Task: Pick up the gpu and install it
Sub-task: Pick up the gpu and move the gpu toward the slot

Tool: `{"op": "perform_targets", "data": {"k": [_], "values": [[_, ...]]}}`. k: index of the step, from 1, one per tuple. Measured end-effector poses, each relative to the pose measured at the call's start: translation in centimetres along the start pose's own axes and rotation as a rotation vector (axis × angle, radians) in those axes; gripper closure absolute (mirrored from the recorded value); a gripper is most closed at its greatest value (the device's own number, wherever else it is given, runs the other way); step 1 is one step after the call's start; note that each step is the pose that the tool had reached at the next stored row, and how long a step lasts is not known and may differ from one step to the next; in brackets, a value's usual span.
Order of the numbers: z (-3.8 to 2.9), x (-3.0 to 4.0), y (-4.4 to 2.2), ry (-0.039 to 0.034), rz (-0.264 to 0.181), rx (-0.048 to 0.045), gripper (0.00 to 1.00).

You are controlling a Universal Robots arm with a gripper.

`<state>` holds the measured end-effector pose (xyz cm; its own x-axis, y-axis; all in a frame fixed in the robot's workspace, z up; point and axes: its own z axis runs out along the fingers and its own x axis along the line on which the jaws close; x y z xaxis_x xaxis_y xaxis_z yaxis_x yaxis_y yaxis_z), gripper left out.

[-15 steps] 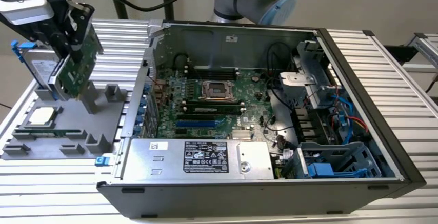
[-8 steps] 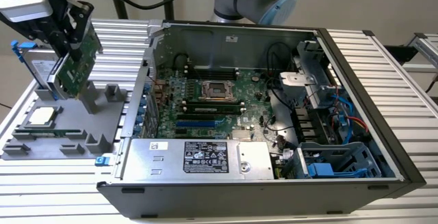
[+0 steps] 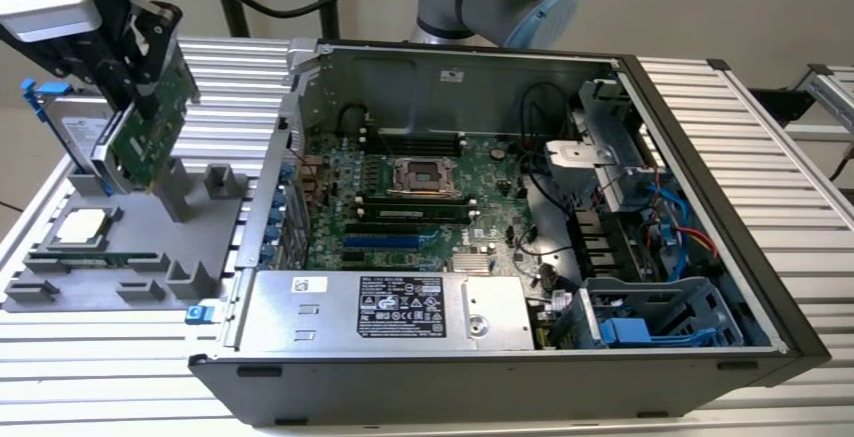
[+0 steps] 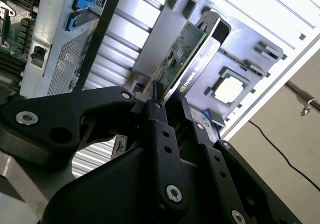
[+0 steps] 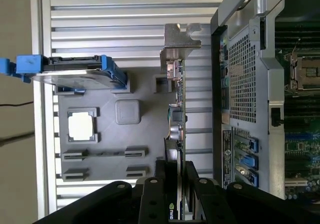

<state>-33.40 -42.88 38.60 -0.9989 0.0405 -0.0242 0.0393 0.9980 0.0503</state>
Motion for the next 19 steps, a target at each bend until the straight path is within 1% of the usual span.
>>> {"op": "perform_targets", "data": {"k": [4, 19], "values": [[-0.36, -0.01, 0.02, -0.0003, 0.000, -0.0002, 1.00], [-2.30, -0.07, 0.12, -0.0022, -0.001, -0.0003, 1.00]]}}
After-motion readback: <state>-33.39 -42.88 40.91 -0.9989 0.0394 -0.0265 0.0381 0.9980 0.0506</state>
